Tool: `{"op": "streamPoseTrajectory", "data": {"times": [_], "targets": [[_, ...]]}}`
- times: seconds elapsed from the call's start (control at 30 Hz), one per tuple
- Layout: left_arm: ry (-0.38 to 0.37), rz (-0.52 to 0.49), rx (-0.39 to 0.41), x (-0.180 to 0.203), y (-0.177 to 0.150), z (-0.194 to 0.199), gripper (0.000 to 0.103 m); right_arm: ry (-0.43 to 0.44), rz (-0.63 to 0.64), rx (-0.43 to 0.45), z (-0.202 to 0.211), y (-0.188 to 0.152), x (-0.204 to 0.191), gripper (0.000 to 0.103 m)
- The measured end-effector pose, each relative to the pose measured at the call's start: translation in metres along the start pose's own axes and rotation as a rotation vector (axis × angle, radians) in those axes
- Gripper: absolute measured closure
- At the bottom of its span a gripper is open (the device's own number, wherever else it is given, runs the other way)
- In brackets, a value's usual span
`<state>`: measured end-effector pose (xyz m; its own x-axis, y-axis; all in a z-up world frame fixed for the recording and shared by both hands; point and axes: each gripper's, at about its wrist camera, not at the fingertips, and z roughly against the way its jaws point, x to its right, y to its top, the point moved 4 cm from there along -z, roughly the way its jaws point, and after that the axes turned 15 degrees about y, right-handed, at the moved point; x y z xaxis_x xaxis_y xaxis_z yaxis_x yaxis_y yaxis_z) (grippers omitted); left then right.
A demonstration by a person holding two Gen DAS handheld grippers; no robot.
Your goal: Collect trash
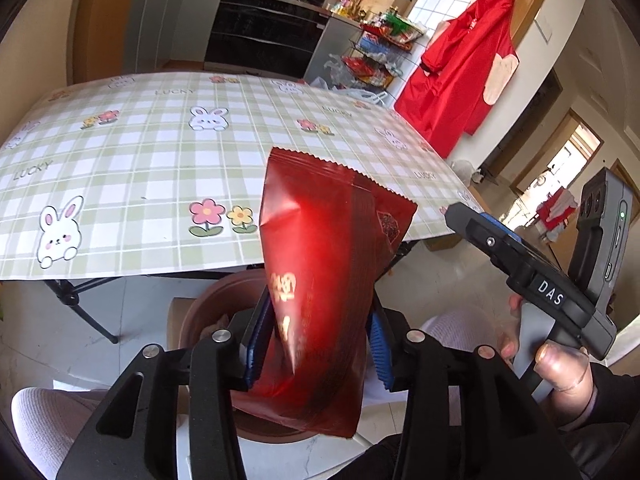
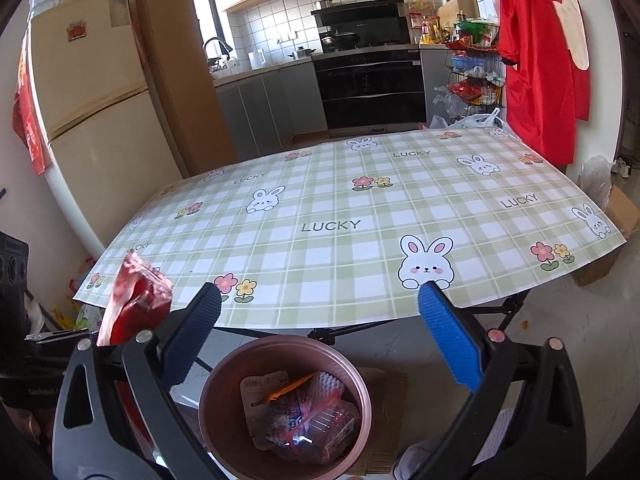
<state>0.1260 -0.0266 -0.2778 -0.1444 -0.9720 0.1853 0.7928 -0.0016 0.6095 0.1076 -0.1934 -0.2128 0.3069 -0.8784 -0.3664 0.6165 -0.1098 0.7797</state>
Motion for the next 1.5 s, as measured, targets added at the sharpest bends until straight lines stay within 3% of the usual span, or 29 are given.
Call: {"op": "streamPoseTrajectory", "data": {"times": [0.47, 0.57, 0.63, 0.7, 1.13, 1.5], "targets": [[-0.028, -0.004, -0.045, 0.004, -0.003, -0.012, 0.048, -0.002, 0.004, 0.004, 0.0, 0.0, 0.002, 0.006], [-0.038, -0.009, -0.046, 0.005, -0.002, -0.012, 0.039, 0.0, 0.005, 0.002, 0.0, 0.001, 0.002, 0.006], [-0.045, -0.015, -0.04, 0.007, -0.003, -0.01, 0.026, -0.001, 0.005, 0.003, 0.0, 0.001, 0.002, 0.006], [-0.05, -0.021, -0.03, 0.007, -0.002, -0.008, 0.024, -0.003, 0.006, 0.006, 0.001, 0.002, 0.002, 0.006], [0.066, 0.047, 0.087, -0.02, 0.021, 0.018, 0.016, -0.009, 0.027, 0.011, 0.011, 0.016, -0.004, 0.006], [0.234, 0.003, 0.326, -0.029, 0.075, 0.102, 0.006, -0.079, 0.159, 0.053, 0.06, 0.078, -0.044, 0.006]]}}
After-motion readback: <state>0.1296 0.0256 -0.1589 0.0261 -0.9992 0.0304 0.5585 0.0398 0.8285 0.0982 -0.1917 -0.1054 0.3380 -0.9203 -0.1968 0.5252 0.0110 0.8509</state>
